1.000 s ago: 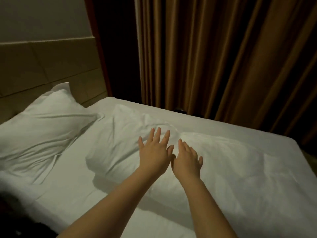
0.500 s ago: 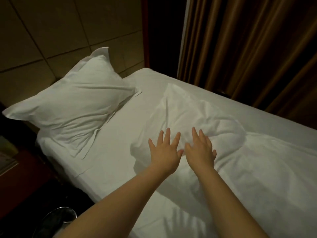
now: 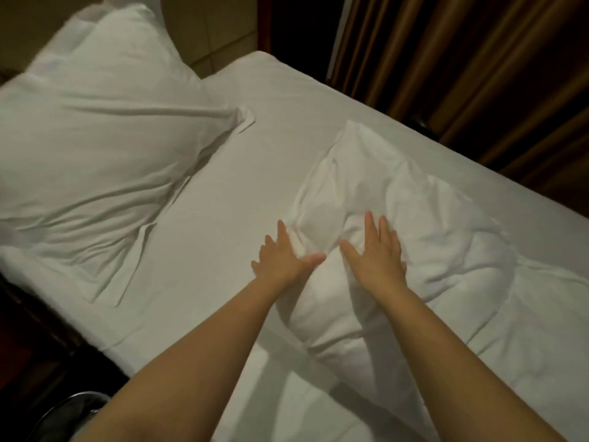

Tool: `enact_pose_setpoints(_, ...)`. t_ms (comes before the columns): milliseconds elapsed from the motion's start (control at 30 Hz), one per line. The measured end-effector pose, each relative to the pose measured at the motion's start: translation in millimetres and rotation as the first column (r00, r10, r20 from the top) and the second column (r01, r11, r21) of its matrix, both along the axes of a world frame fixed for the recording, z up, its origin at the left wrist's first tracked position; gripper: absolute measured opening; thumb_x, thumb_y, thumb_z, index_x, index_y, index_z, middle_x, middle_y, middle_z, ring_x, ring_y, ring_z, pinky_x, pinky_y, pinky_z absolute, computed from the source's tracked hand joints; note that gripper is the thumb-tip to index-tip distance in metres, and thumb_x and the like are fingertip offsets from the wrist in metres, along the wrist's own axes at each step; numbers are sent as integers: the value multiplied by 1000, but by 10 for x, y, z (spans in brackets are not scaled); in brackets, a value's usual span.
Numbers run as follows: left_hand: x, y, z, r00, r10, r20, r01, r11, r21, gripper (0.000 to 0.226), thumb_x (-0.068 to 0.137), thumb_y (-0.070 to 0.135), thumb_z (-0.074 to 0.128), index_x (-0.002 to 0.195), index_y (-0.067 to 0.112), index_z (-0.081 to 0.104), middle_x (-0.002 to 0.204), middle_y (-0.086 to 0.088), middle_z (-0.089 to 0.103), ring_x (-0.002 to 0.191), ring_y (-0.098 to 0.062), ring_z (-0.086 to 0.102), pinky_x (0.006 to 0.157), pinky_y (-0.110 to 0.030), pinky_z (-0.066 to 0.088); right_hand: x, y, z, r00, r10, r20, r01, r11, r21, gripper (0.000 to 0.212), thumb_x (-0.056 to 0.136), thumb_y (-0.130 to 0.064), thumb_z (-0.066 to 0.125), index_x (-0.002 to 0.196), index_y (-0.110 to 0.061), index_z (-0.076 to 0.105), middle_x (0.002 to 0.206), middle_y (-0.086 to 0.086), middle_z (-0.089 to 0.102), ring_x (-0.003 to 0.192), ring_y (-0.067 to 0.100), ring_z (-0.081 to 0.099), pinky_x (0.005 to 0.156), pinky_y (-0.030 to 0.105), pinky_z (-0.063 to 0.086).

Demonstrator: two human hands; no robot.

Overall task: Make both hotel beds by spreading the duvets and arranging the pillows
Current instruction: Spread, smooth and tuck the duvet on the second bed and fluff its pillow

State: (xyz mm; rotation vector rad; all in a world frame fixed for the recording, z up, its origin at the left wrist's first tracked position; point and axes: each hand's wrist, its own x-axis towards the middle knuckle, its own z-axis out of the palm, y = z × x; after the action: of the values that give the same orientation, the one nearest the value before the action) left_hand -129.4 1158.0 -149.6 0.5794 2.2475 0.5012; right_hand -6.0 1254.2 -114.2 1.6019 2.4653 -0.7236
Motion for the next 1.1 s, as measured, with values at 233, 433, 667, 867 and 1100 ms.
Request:
enact_pose_setpoints(233, -375, 346, -137, 903, 86, 422, -192, 958, 216, 68, 90, 57, 47, 135, 5, 49, 134, -17, 54, 122, -31, 51, 103, -36, 40, -344, 40, -34, 981, -193, 1, 193, 981, 16, 91, 85, -68, 45, 151, -34, -7, 160, -5, -9, 147, 22, -3, 114, 53, 10)
enact_pose_setpoints(433, -724, 733, 284, 849, -162, 502, -61, 915, 399, 61, 96, 52, 42, 135, 6, 49, 136, -12, 52, 123, -28, 50, 98, -28, 39, -644, 505, 366, 955, -212, -207, 284, 854, 437, 73, 94, -57, 37, 153, -25, 9, 160, 1, 13, 145, 23, 17, 115, 44, 17)
enact_pose_setpoints(667, -954, 448, -470, 989, -123, 82, 125, 992, -17, 50, 99, 40, 33, 143, 17, 30, 143, -12, 39, 128, -30, 42, 103, -41, 35, -1026, 582, -479, 931, 39, 364, -111, 978, 178, 60, 97, -59, 17, 151, -39, 0, 161, -6, -6, 147, 22, -9, 116, 53, -4)
enact_pose_setpoints(867, -510, 1226, -215, 917, -246, -314, 324, 918, 229, 59, 101, 34, 30, 151, 31, -2, 159, -2, -12, 146, -20, -11, 115, -46, -8, -1203, 1174, -543, 908, 101, 406, -184, 968, 169, 58, 98, -57, 20, 151, -41, 2, 161, -6, -4, 148, 24, -5, 116, 55, 0)
enact_pose_setpoints(1100, -719, 1533, -1326, 845, -261, -468, 356, 926, 127, 50, 93, 36, 25, 136, 29, 50, 145, -5, 44, 132, -29, 43, 103, -58, 32, -1591, 1978, -1342, 860, 217, 461, -252, 968, 16, 60, 95, -64, 11, 149, -43, -6, 160, -11, -10, 148, 26, -7, 112, 62, -5)
